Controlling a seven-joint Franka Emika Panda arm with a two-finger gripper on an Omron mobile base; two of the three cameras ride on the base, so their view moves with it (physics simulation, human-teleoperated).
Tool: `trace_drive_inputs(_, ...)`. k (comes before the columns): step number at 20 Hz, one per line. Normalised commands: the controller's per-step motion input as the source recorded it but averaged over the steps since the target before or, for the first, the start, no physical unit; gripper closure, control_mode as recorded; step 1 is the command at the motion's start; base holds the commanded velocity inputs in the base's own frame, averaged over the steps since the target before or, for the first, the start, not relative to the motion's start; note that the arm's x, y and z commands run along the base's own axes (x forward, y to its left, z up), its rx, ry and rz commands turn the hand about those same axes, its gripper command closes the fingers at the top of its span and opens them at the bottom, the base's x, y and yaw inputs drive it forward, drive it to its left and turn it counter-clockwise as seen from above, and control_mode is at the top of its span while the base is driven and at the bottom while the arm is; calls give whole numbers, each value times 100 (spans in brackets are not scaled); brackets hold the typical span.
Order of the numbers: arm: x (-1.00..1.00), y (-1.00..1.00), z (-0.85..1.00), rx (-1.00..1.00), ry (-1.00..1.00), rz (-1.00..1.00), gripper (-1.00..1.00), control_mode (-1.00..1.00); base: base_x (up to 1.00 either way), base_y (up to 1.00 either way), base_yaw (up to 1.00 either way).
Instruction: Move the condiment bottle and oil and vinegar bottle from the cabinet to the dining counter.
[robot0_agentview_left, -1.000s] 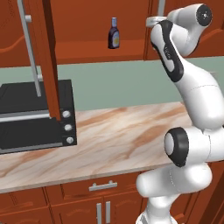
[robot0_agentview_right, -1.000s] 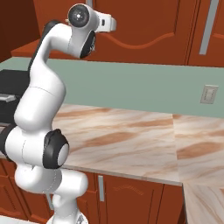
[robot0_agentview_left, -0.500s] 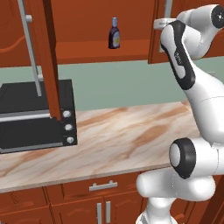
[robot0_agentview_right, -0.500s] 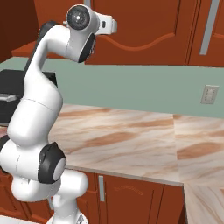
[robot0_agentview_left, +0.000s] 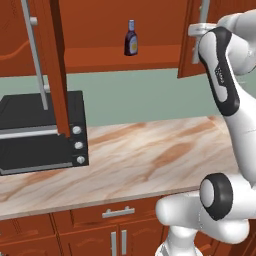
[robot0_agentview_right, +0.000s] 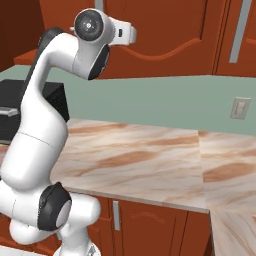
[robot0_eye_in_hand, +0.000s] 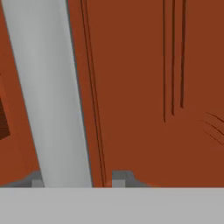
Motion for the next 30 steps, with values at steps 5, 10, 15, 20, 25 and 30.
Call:
trace_drive_inputs(5, -56, -64, 9, 5, 0, 0, 100, -100, 0, 0, 0)
trace_drive_inputs(10, -55, -62, 10, 5, 0, 0, 100, -100, 0, 0, 0)
trace_drive_inputs(15, -55, -63, 9, 5, 0, 0, 100, -100, 0, 0, 0)
trace_drive_inputs(20, -55, -63, 9, 5, 0, 0, 100, -100, 0, 0, 0)
trace_drive_inputs(25, -57, -65, 8, 6, 0, 0, 100, -100, 0, 0, 0)
trace_drive_inputs(30, -59, -60, 5, 6, 0, -1, 100, -100, 0, 0, 0)
